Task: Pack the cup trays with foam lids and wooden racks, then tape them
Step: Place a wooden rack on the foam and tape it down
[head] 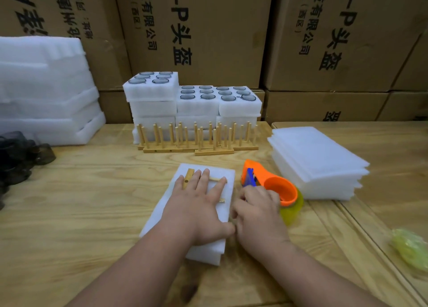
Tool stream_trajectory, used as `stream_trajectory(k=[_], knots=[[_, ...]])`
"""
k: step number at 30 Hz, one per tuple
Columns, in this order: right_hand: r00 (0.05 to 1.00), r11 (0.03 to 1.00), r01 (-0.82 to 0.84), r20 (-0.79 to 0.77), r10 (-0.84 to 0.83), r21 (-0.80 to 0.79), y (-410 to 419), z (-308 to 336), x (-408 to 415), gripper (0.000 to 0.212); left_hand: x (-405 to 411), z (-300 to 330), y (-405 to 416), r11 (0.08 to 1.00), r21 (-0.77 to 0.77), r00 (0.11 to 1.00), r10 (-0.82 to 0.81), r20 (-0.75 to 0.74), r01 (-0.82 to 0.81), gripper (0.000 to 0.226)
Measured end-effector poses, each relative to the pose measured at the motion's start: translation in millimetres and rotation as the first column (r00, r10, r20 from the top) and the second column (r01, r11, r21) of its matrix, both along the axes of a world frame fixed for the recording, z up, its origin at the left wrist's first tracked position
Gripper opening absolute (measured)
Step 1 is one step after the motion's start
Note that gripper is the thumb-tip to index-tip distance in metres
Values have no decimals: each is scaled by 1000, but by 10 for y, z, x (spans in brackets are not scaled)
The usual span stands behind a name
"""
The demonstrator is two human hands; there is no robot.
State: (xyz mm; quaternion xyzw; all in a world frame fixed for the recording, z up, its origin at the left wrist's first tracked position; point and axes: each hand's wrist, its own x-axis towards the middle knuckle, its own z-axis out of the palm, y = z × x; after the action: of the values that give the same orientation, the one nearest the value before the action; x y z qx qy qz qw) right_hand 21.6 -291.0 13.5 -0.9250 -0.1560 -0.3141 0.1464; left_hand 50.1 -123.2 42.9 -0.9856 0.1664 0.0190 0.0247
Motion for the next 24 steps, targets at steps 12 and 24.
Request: stream_trajectory(k=[12, 24], knots=[[910, 979, -164, -402, 103, -120, 3, -141, 115, 20, 4, 23, -2, 1000, -12, 1000, 17, -25, -17, 109], [825, 980, -193, -548, 138, -44, 9, -233, 169, 61, 349, 112, 985, 971, 7, 970, 237, -60, -237, 110]])
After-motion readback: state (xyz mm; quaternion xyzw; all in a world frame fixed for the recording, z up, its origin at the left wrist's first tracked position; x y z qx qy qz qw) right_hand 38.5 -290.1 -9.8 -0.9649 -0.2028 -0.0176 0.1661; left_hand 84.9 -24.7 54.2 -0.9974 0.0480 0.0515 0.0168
